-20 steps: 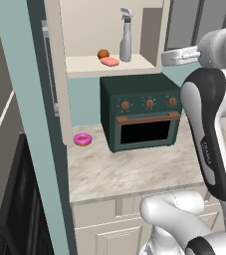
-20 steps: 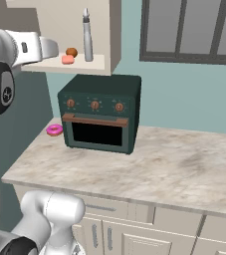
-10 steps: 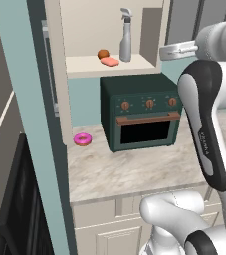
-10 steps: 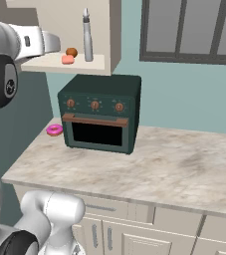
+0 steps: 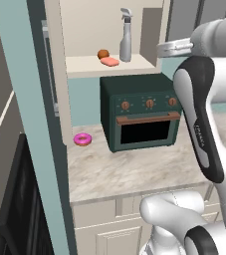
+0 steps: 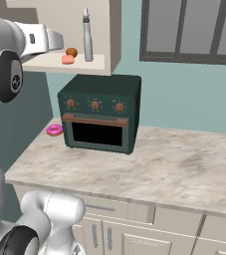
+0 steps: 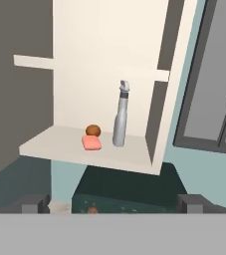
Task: Pick the spray and bar soap from the cabinet and place them on the counter.
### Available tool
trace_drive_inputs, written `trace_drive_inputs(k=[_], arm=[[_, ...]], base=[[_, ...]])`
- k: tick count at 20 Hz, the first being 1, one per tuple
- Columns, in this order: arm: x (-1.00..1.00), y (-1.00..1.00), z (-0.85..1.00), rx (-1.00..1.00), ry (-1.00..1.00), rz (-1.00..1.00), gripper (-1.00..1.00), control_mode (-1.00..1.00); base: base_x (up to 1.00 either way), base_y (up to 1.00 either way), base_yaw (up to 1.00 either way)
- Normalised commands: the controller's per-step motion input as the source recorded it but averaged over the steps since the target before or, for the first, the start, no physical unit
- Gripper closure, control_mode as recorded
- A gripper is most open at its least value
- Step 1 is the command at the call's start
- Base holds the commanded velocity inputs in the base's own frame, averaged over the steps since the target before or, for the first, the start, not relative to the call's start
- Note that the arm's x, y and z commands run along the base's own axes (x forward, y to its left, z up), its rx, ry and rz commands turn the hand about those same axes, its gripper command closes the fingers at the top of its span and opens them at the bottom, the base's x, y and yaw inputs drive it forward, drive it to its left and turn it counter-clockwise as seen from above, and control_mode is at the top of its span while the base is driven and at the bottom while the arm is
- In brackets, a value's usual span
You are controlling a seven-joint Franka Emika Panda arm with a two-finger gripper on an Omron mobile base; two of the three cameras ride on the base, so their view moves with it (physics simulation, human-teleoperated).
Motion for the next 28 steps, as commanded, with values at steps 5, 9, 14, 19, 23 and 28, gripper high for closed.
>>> trace_drive_inputs(k=[5,9,14,19,23,28], arm=[[0.20,0.00,0.00,0.00,0.00,0.00,-1.00,-1.00],[0.17,0.00,0.00,0.00,0.00,-0.01,-1.00,-1.00],[0.19,0.00,0.00,0.00,0.00,-0.01,-1.00,-1.00],[0.21,0.00,0.00,0.00,0.02,0.00,-1.00,-1.00],[0.20,0.00,0.00,0.00,0.02,0.00,-1.00,-1.00],[0.14,0.00,0.02,0.00,0.00,0.00,-1.00,-1.00]], base=[[0.00,0.00,0.00],[0.00,0.00,0.00],[0.00,0.00,0.00],[0.00,0.00,0.00],[0.00,0.00,0.00],[0.00,0.00,0.00]])
